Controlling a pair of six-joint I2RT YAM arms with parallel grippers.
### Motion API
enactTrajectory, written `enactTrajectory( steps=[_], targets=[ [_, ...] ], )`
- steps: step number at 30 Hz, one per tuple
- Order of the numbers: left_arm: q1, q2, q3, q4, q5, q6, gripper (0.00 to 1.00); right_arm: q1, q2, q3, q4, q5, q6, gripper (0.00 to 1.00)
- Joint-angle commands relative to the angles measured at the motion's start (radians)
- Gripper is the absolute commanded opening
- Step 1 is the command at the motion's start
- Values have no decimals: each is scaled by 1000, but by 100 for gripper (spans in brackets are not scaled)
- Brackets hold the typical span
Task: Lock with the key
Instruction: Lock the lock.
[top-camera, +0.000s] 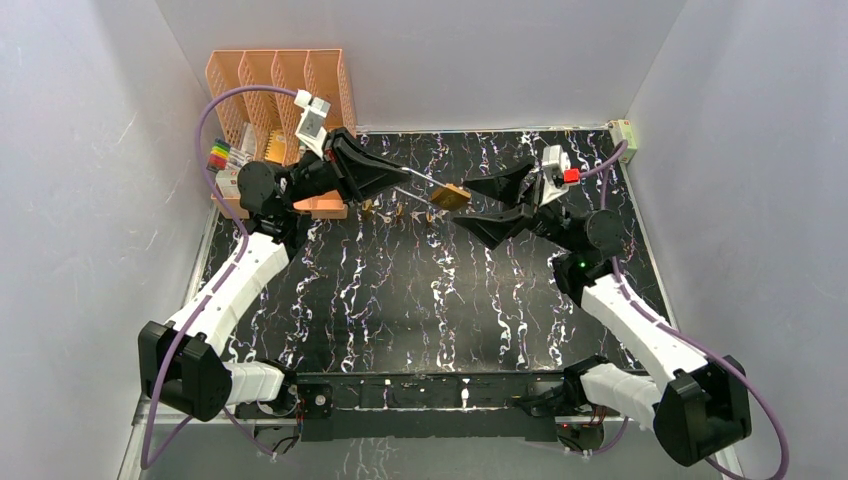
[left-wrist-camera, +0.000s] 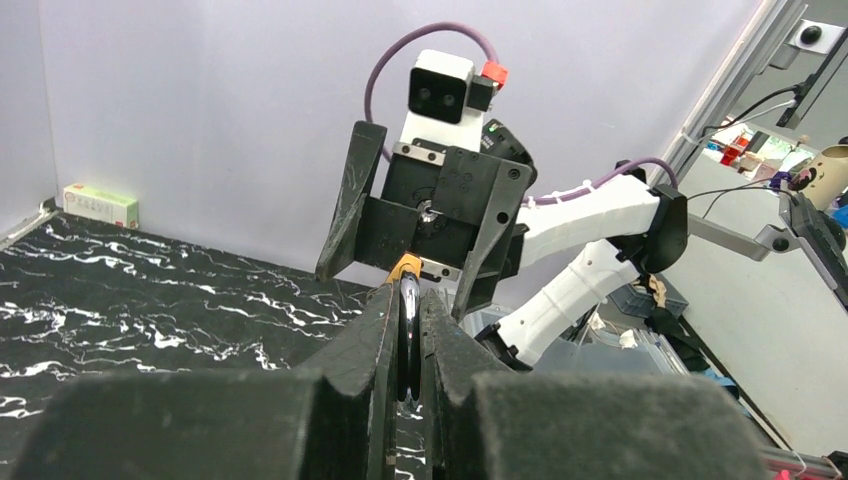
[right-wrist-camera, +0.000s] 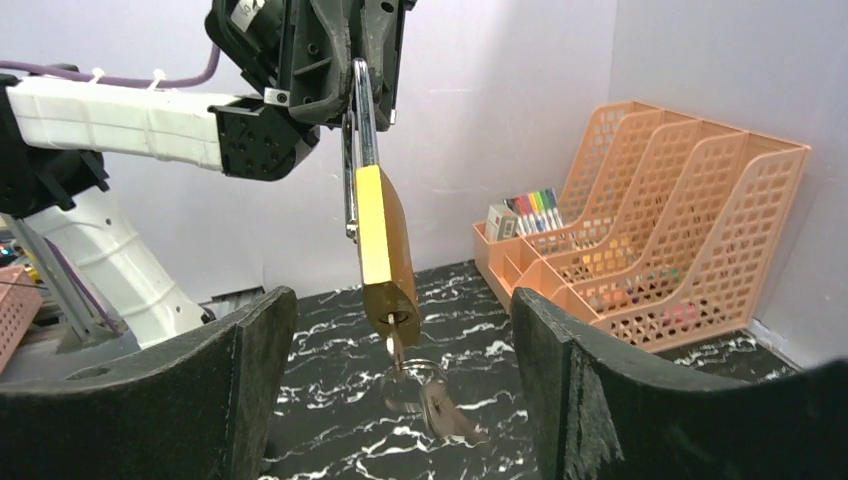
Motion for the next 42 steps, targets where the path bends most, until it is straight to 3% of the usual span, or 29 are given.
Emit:
enactTrajectory(
  steps=[1, 15, 17, 19, 20, 21, 23, 27, 28, 31, 34, 36, 42],
  targets=[
    [1, -40, 63, 130, -76, -20, 0, 9, 50, 61, 245, -13, 91, 79],
    [1, -11, 81, 176, -85, -34, 0, 80, 161, 126, 336, -22, 161, 51],
    [0, -6, 81, 191, -77, -46, 0, 85, 176, 138, 343, -28, 172, 40],
    [1, -7, 75, 198, -69, -49, 0, 85, 186, 154, 335, -32, 186, 12],
    [1, -8, 71, 199, -63, -48, 0, 85, 189, 165, 320, -32, 190, 2],
    [1, -10, 68, 199, -54, -47, 0, 85, 188, 176, 295, -30, 191, 0],
    [9, -16, 61, 190, -28, -47, 0, 81, 168, 207, 191, -35, 179, 0],
    [38, -23, 86, 97, 118, -34, 0, 58, 152, 411, -351, -141, -1, 0],
    [47, -24, 96, 41, 152, -15, 4, 52, 163, 467, -450, -180, -37, 0],
    [74, -39, 145, -261, 200, 140, 31, 39, 208, 607, -663, -308, -101, 0],
    [81, -70, 227, -696, 136, 430, 43, 37, 242, 708, -832, -391, -172, 0],
    [82, -82, 262, -842, 97, 524, 46, 36, 258, 741, -898, -430, -199, 0],
    [82, -89, 293, -912, 109, 548, 52, 36, 304, 809, -1045, -483, -265, 0]
  ],
)
